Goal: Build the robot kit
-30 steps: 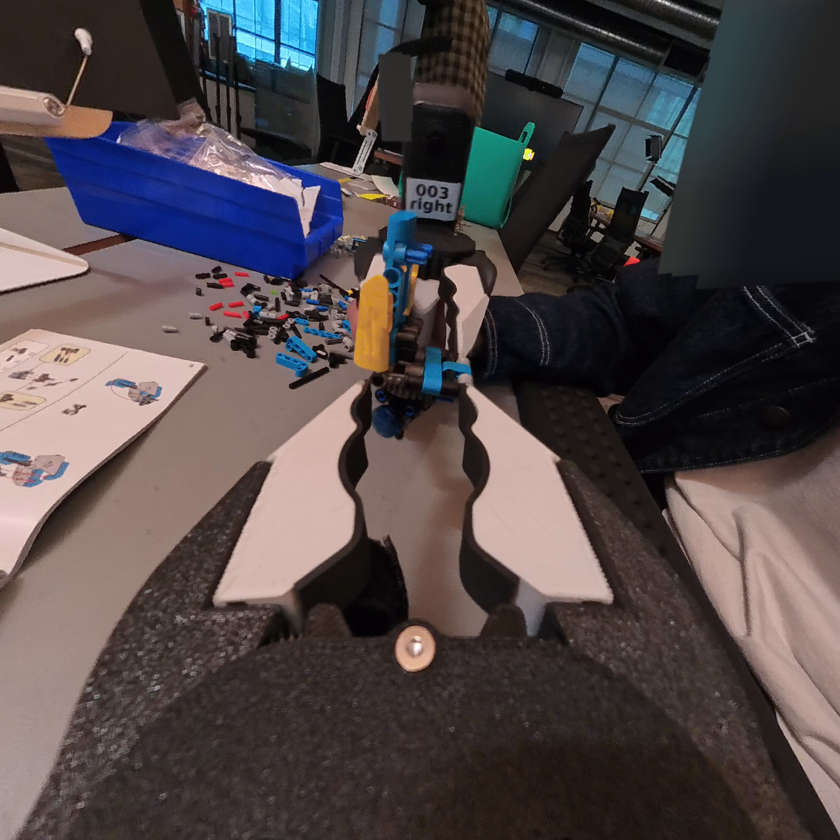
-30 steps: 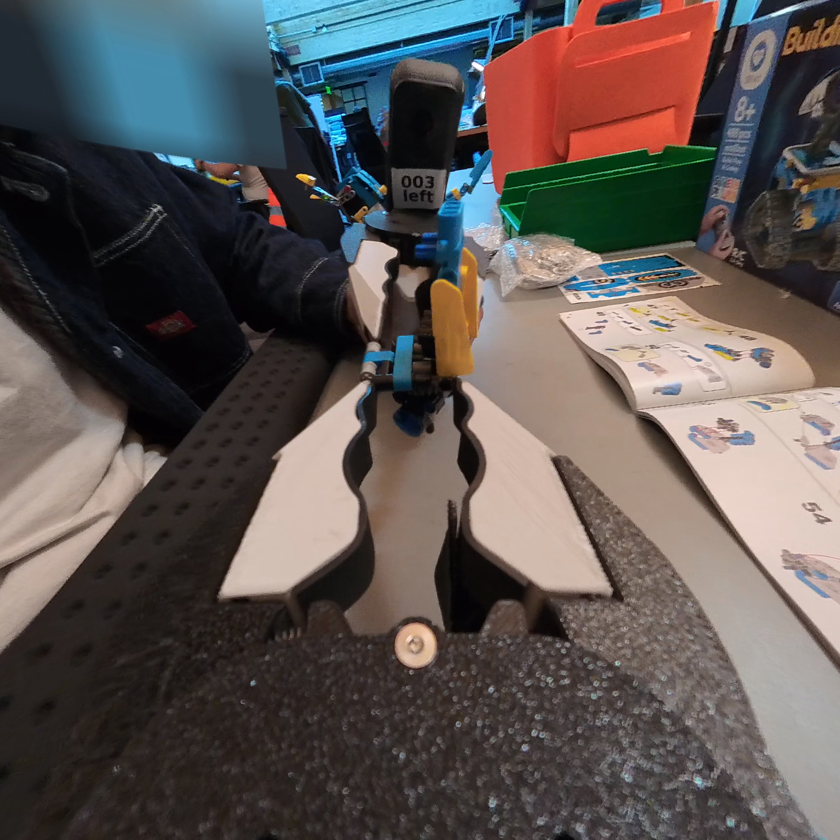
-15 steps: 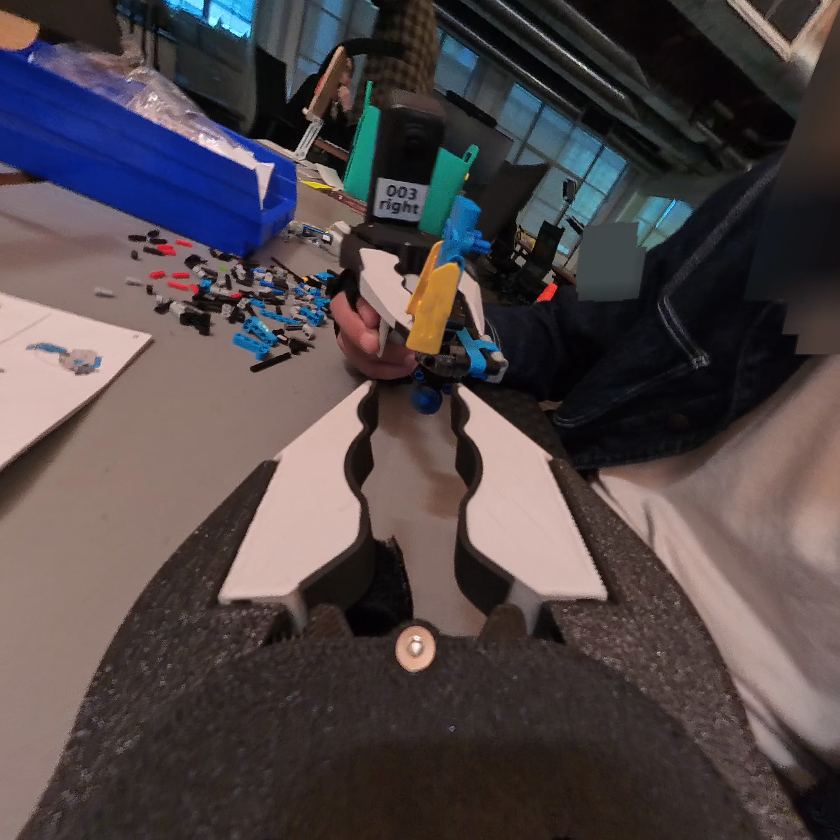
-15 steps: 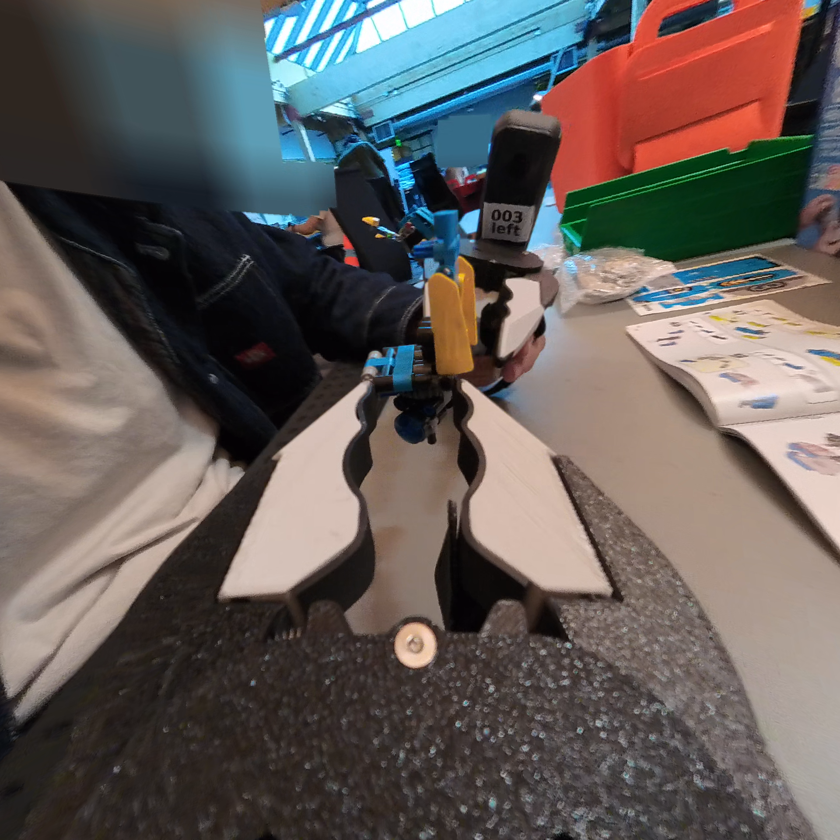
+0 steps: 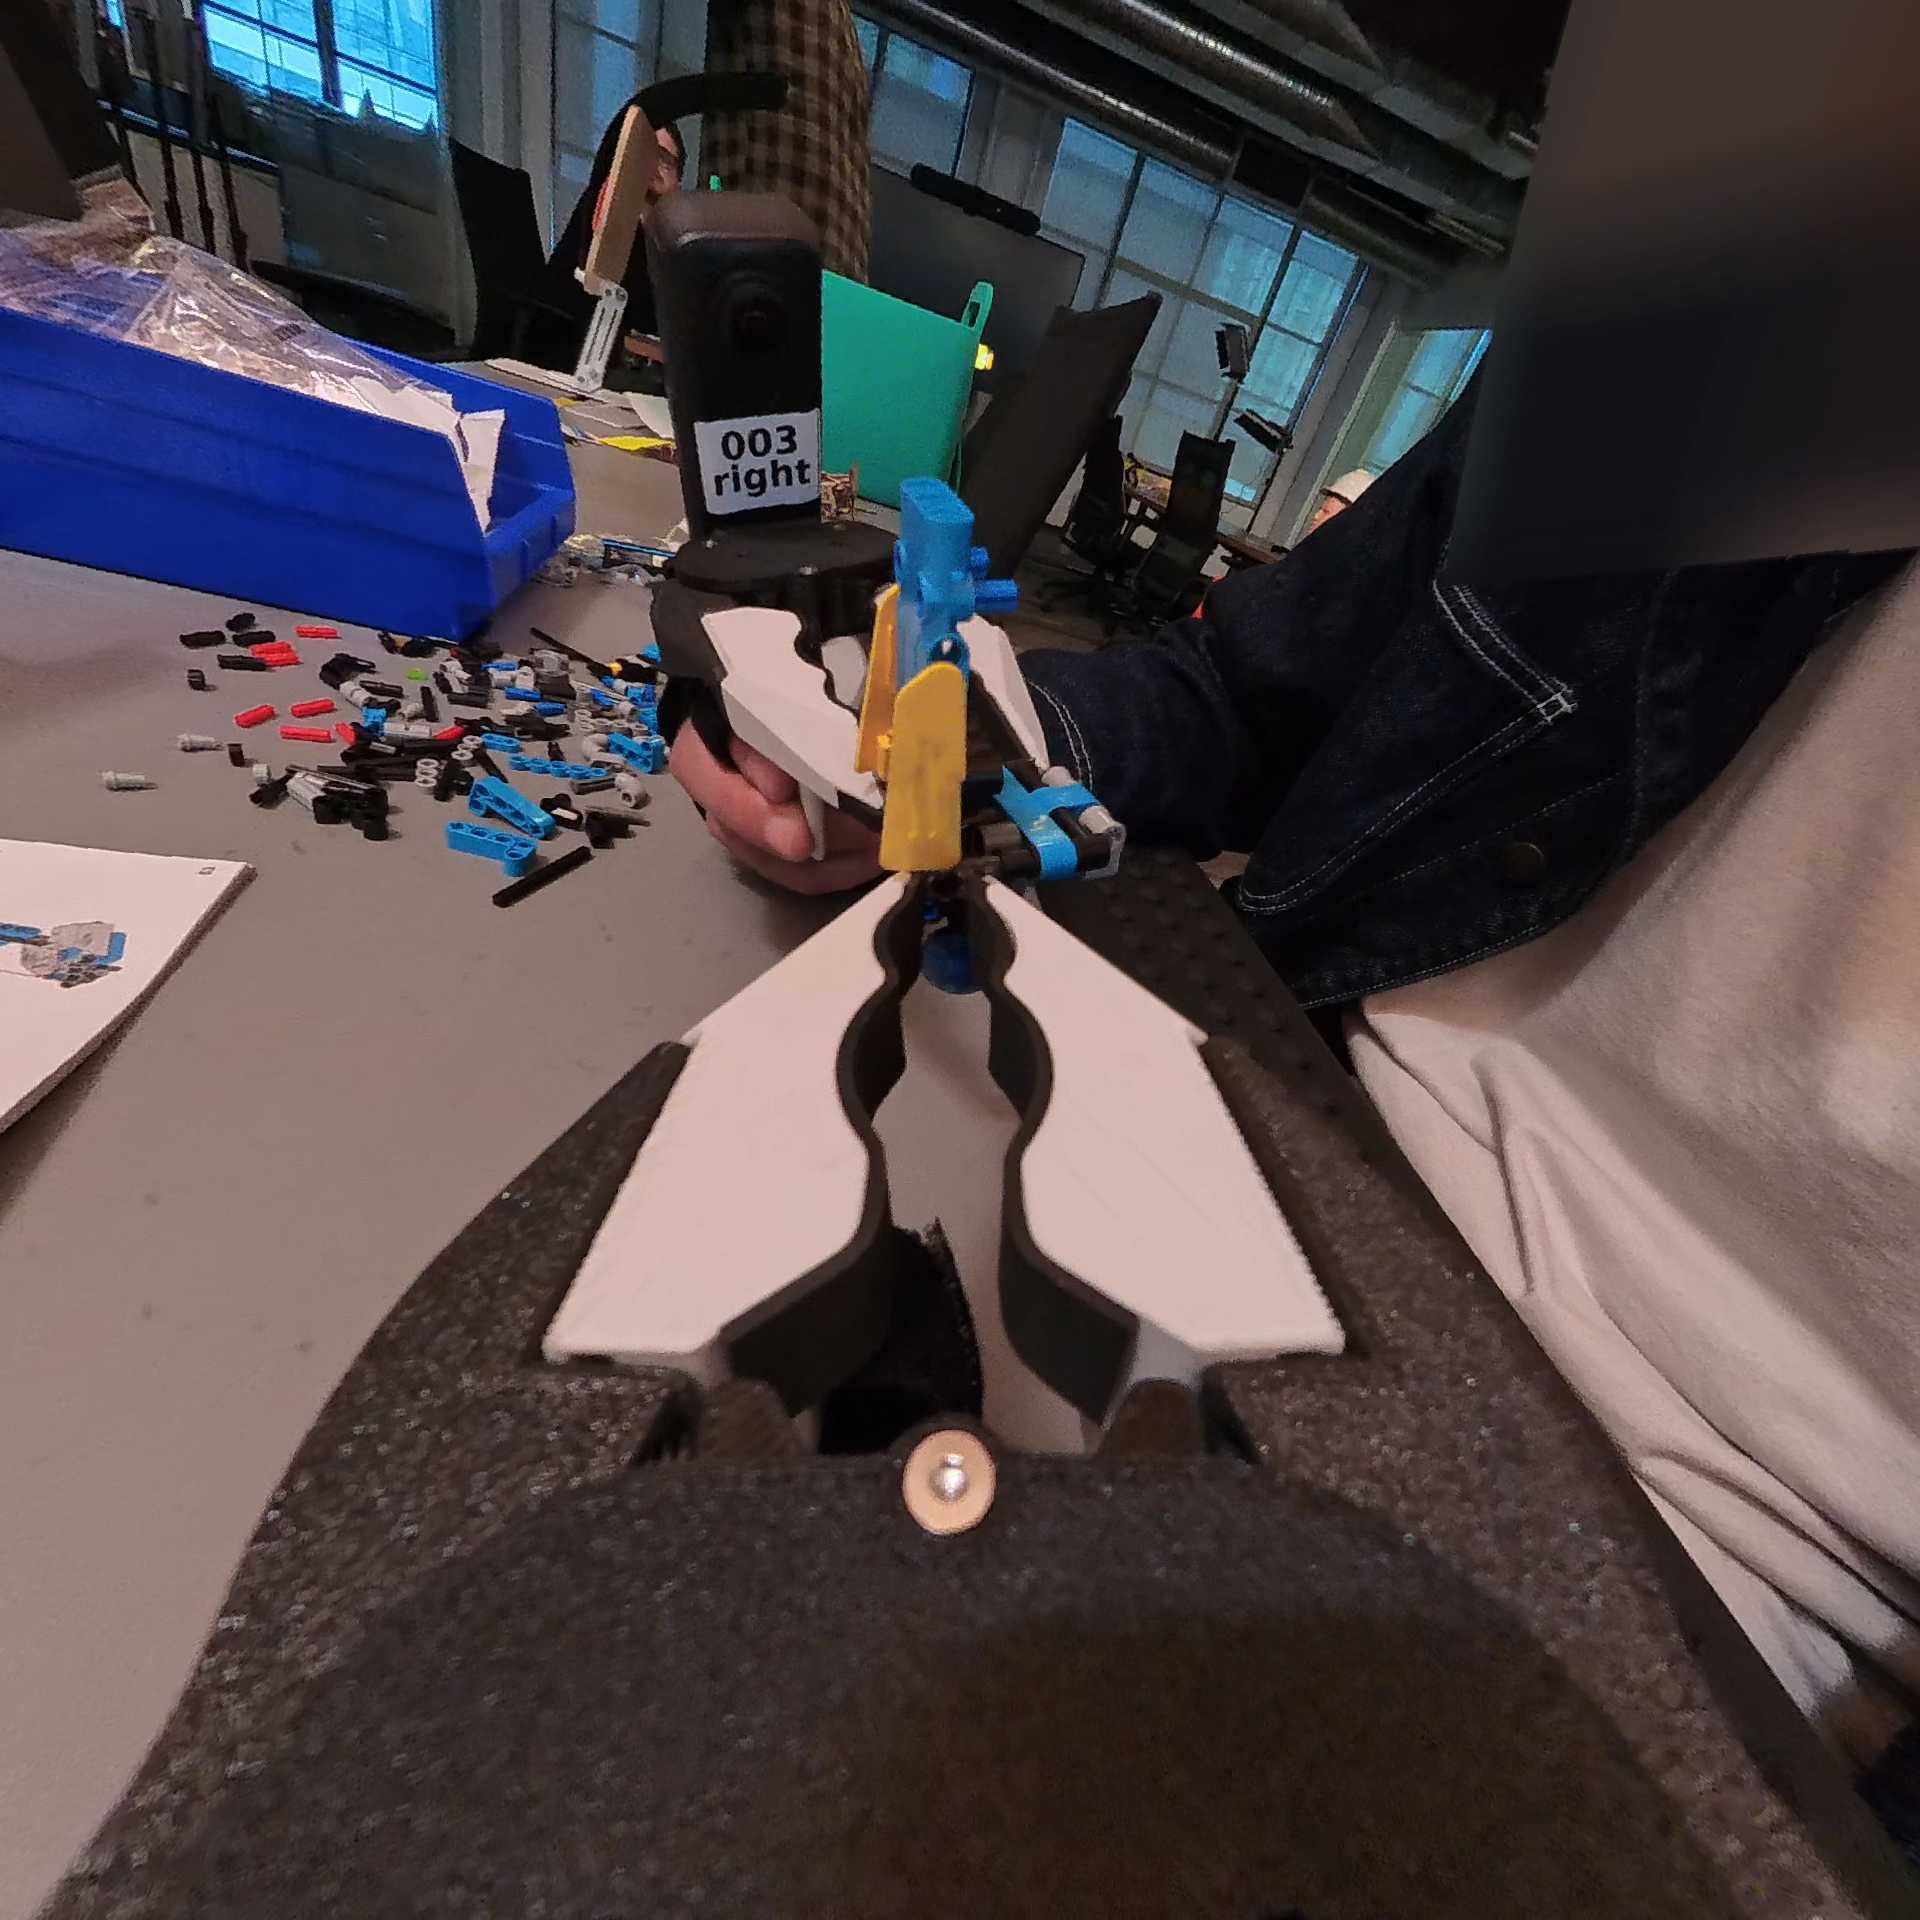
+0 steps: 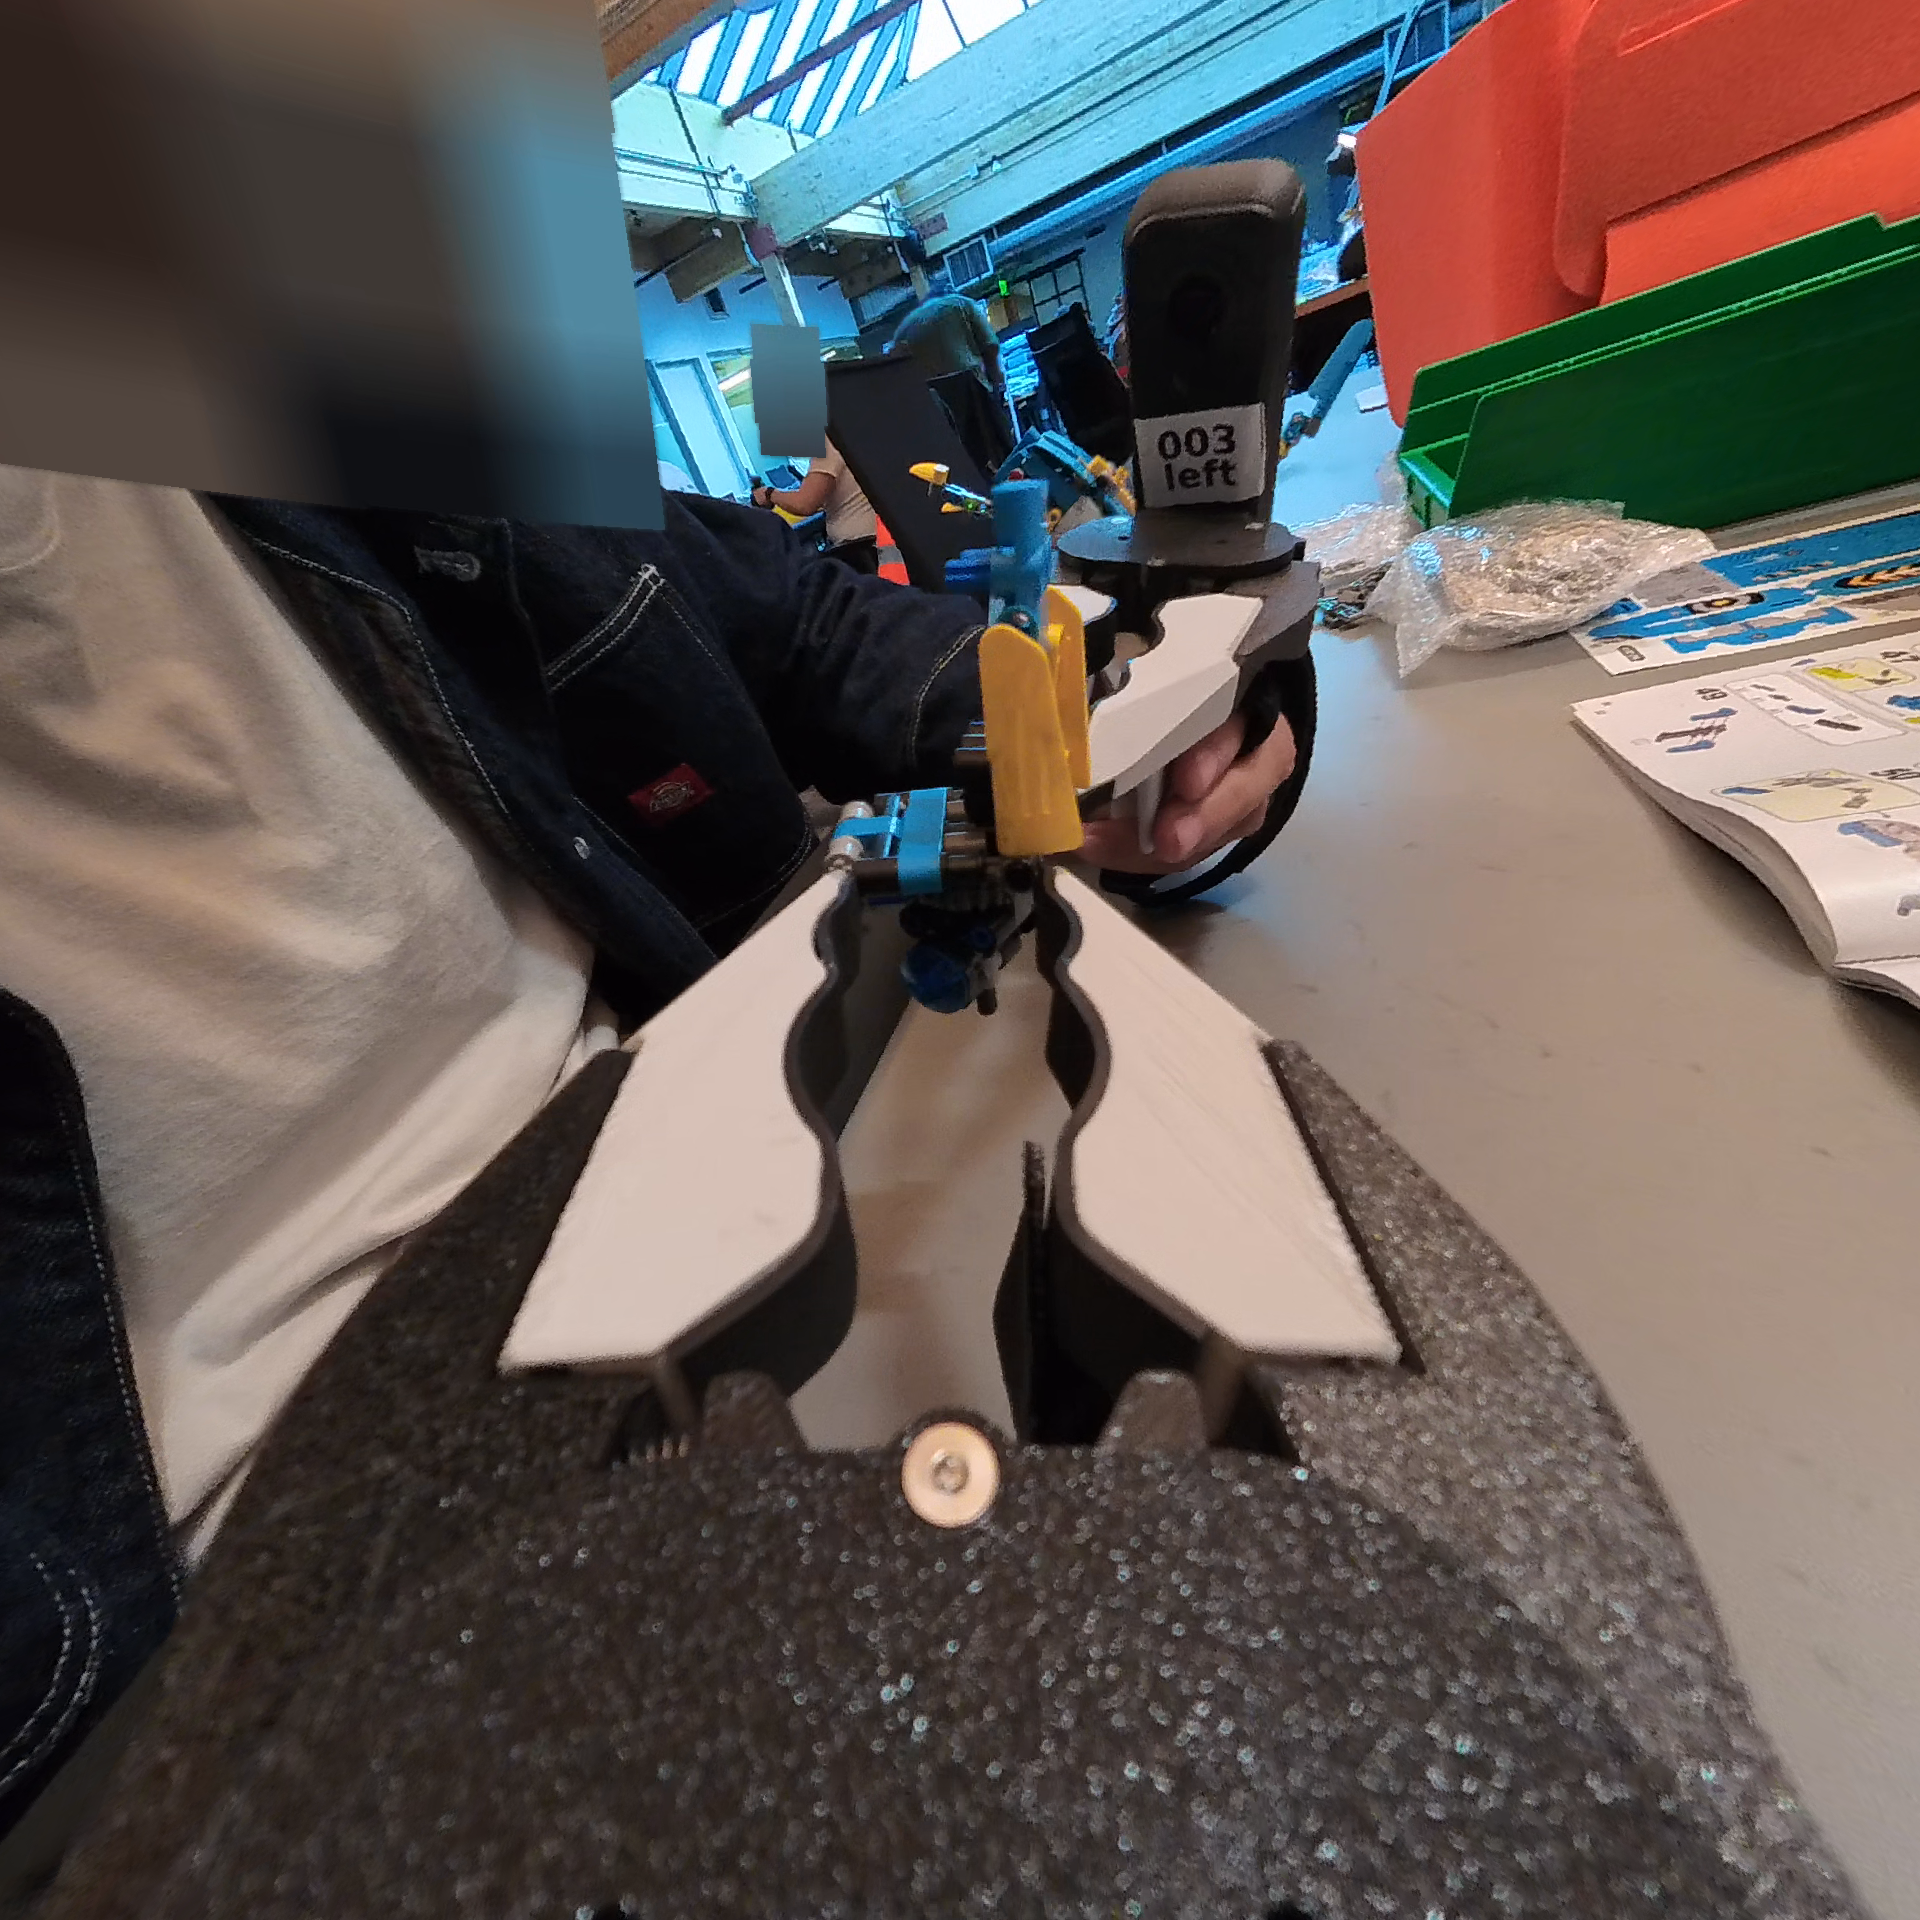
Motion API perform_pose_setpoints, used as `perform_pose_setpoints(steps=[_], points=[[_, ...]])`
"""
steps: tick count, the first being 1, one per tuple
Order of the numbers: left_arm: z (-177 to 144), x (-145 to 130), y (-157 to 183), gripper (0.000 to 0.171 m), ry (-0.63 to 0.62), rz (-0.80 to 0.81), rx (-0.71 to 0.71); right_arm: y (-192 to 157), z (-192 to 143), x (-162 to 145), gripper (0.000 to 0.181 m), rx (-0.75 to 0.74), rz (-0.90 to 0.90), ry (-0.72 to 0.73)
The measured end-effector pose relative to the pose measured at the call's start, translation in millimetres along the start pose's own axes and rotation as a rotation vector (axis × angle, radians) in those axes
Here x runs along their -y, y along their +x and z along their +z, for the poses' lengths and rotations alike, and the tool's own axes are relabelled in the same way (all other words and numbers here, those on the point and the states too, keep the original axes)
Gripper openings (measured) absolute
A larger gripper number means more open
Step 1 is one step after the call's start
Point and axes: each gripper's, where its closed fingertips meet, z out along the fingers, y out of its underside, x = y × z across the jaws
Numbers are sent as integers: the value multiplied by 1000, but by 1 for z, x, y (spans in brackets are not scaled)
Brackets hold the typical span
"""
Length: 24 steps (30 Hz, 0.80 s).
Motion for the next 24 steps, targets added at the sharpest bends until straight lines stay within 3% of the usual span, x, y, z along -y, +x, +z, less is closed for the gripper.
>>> perform_pose_setpoints(steps=[10, 20, 24], points=[[0, -1, 1, 8, -1, -9, 5, 0, 2, -2, 33, -2, 6, -14], [2, -9, -7, 7, -59, 146, 133, 4, 0, -3, 32, -23, 5, -17], [-1, -4, -8, 8, -56, 110, 126, 5, -2, -1, 33, -32, -4, -18]])
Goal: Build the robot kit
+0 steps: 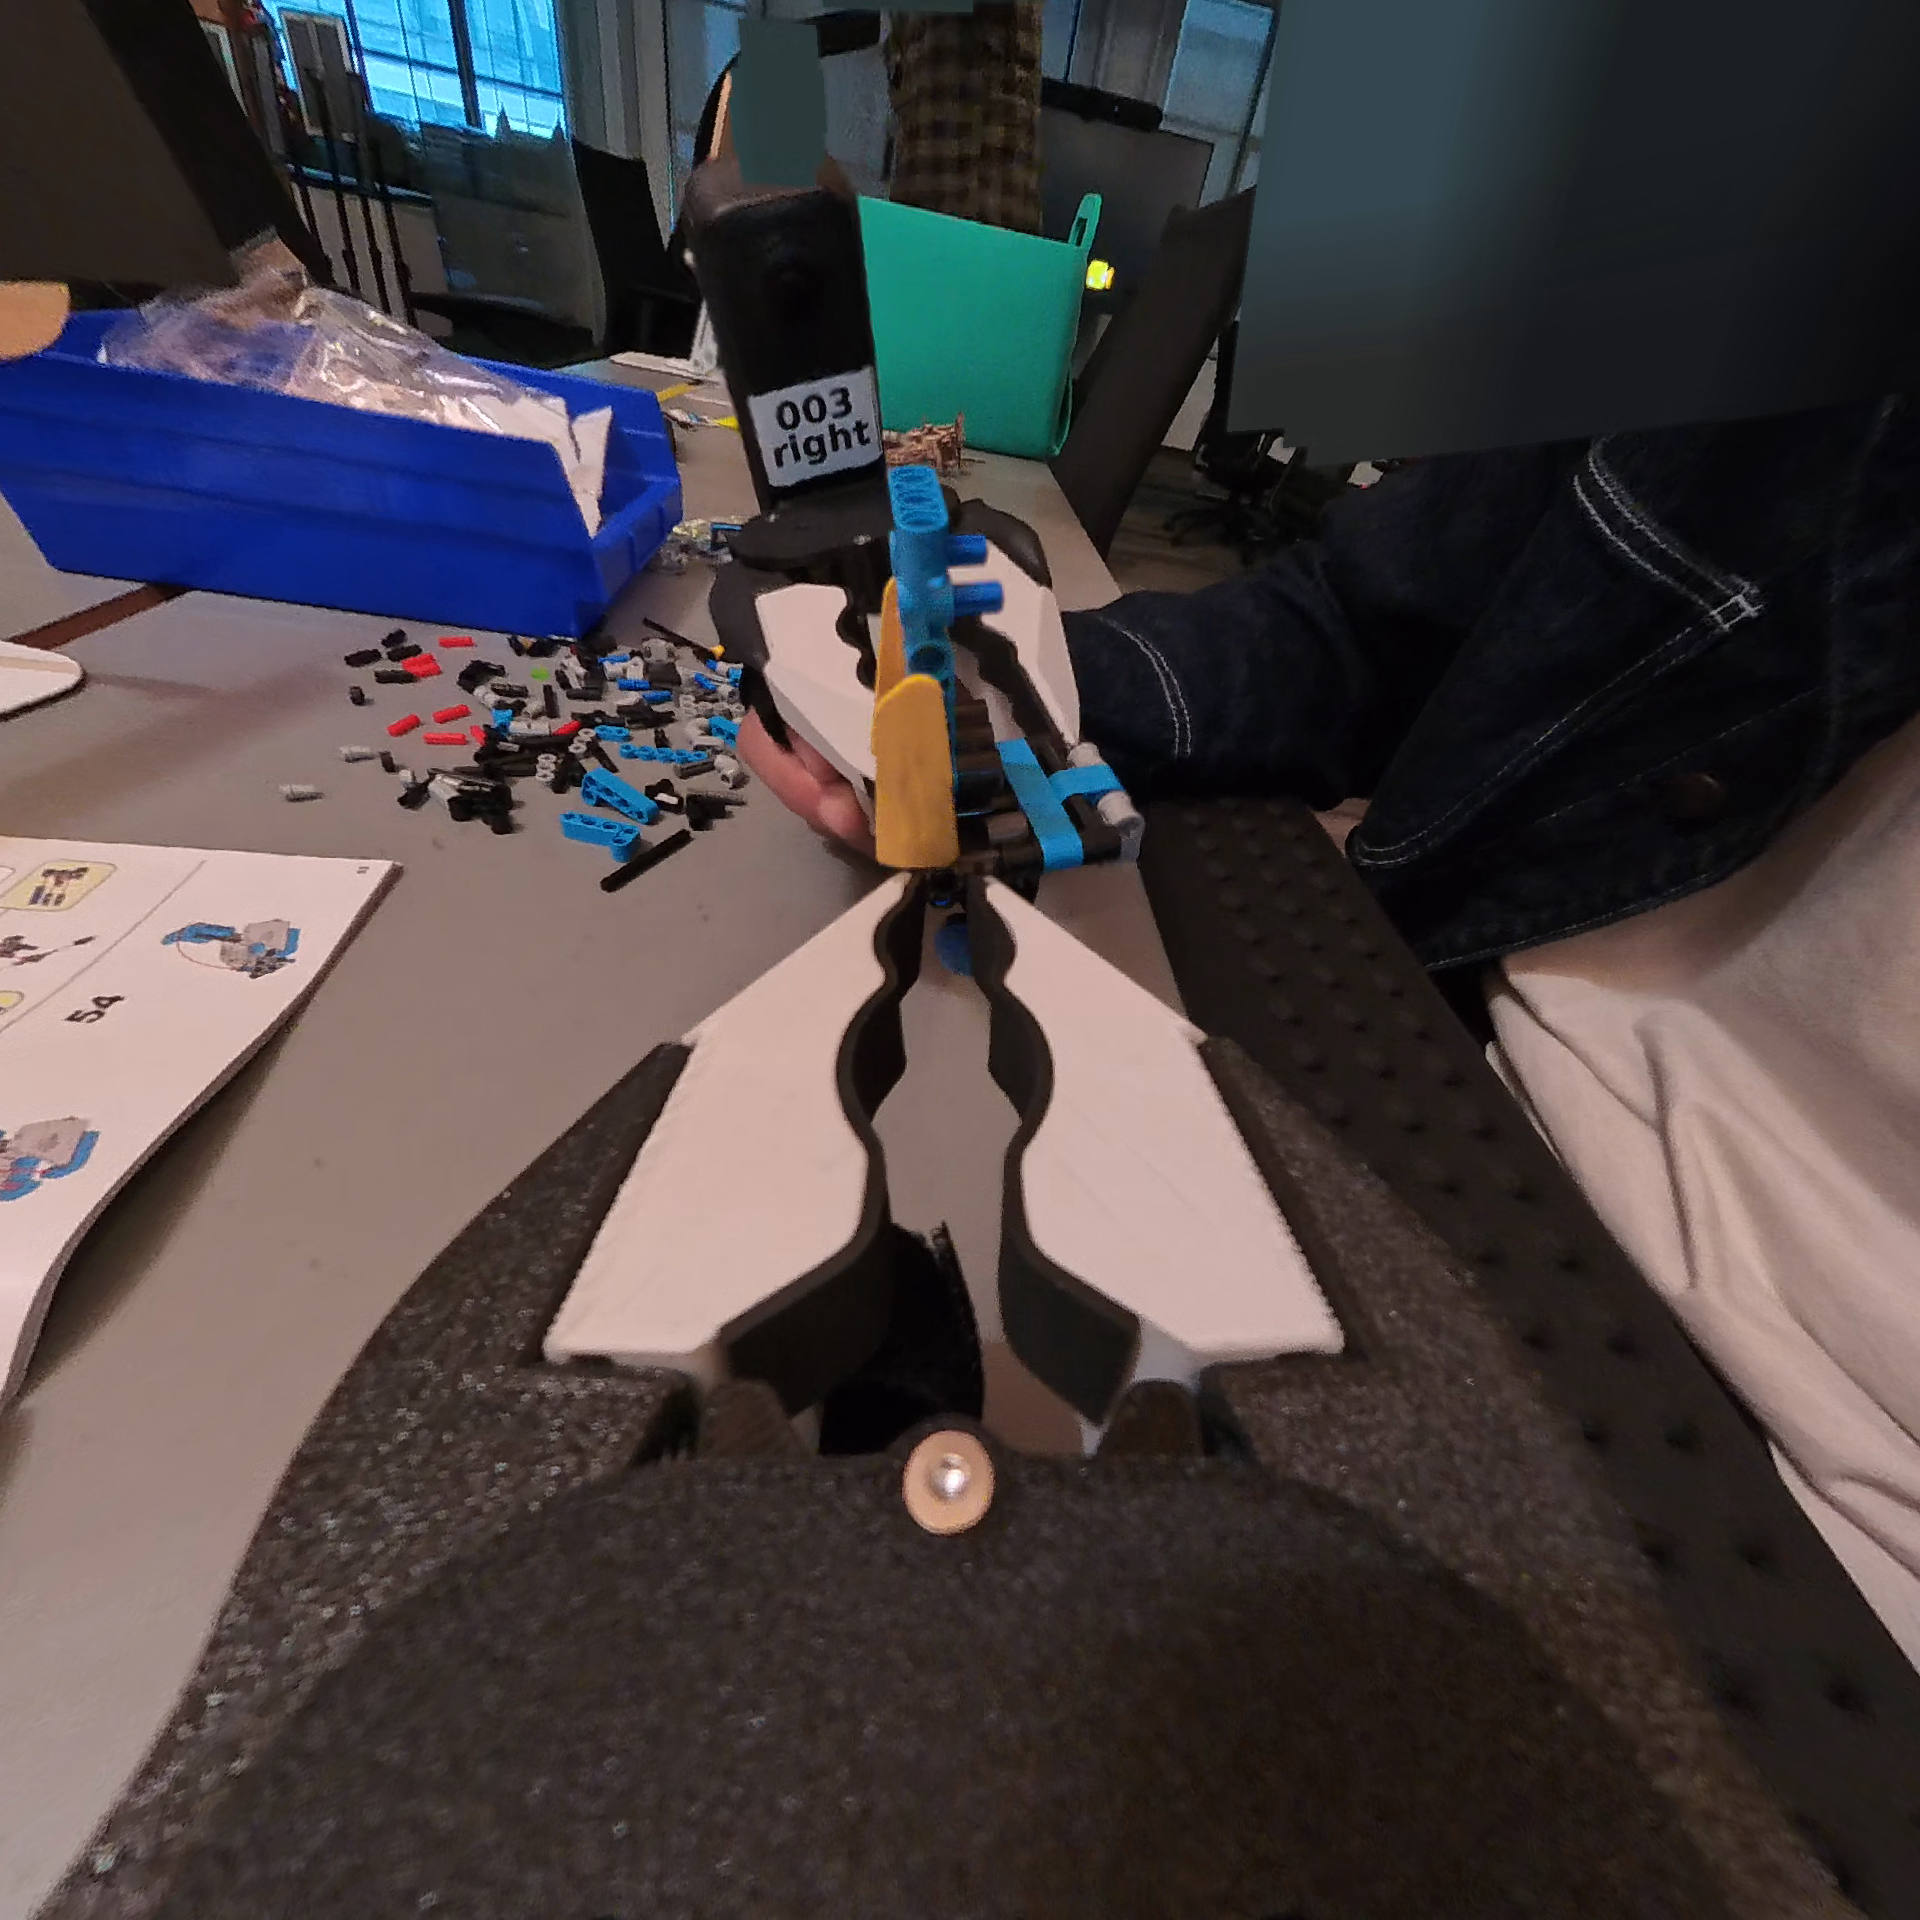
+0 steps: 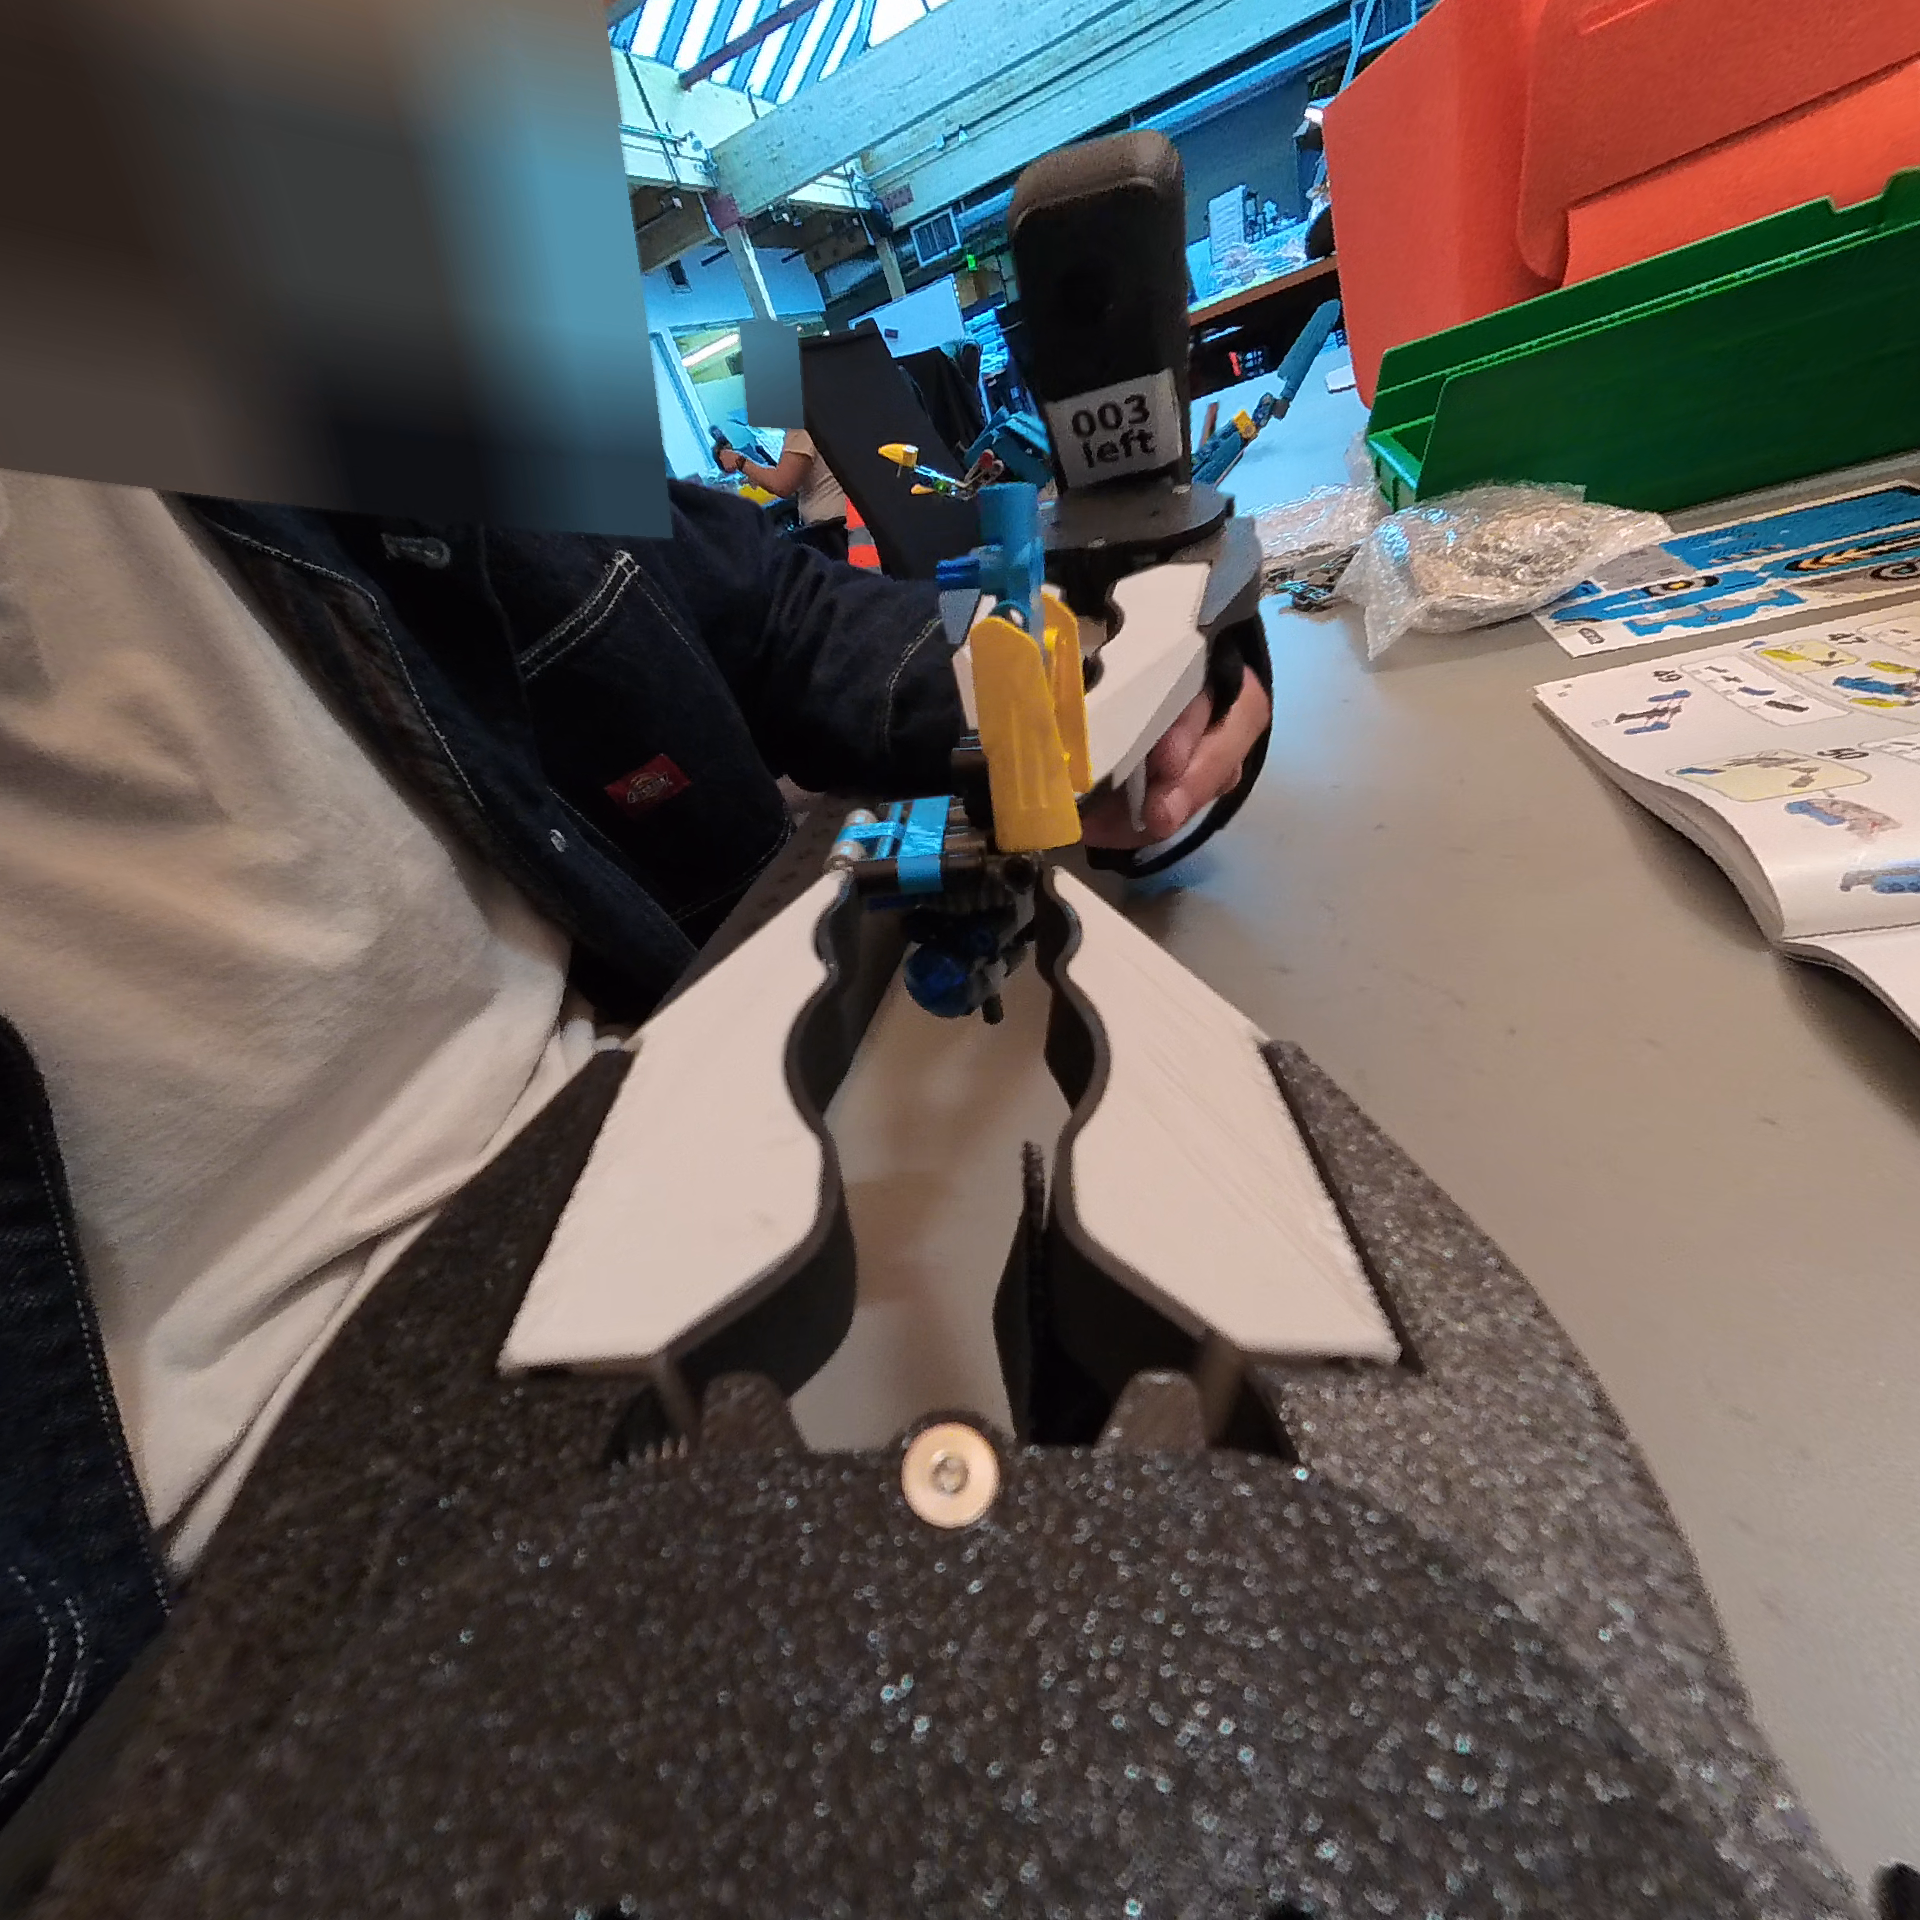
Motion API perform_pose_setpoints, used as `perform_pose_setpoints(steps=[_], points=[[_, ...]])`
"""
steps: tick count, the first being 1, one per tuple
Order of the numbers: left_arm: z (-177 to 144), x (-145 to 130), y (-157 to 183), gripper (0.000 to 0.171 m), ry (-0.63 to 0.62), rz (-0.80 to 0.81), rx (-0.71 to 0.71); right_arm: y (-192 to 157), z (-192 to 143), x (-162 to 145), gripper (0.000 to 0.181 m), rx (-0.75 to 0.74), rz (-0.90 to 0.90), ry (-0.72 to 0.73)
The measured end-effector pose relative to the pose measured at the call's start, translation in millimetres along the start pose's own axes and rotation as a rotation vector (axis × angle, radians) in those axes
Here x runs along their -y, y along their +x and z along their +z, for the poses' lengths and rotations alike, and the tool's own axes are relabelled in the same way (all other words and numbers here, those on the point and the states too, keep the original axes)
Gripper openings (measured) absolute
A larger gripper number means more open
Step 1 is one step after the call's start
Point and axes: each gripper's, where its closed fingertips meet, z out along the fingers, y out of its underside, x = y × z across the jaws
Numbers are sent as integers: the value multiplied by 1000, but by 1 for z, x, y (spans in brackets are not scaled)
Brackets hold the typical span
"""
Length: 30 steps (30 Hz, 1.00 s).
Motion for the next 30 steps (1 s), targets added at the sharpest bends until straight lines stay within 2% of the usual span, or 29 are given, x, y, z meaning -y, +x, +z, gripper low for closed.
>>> perform_pose_setpoints(steps=[1, 5, 8, 10, 12, 14, 25, 28, 30], points=[[-1, 0, -1, 13, -4, -7, 1, 0, -1, 1, 33, 3, 2, 6], [-5, 5, -1, 61, 31, -66, -13, 4, -4, 3, 33, -33, -16, 9], [3, 3, 2, 67, 12, -41, 0, 5, 0, 0, 33, -51, -35, -5], [7, -1, 2, 66, -9, -9, 29, 8, 0, 0, 33, -71, -49, -8], [7, 1, 1, 51, 0, 6, 46, 9, 1, -2, 33, -83, -57, -17], [7, -1, 0, 47, -8, 2, 46, 8, 1, -1, 33, -81, -59, -13], [13, -13, -3, 54, -66, 52, 77, 12, -1, -1, 33, -110, -73, -13], [10, -12, -4, 23, -61, 60, 80, 9, 1, -3, 33, -86, -65, -22], [9, -11, -4, 22, -51, 71, 77, 9, 2, -4, 33, -93, -78, -26]])
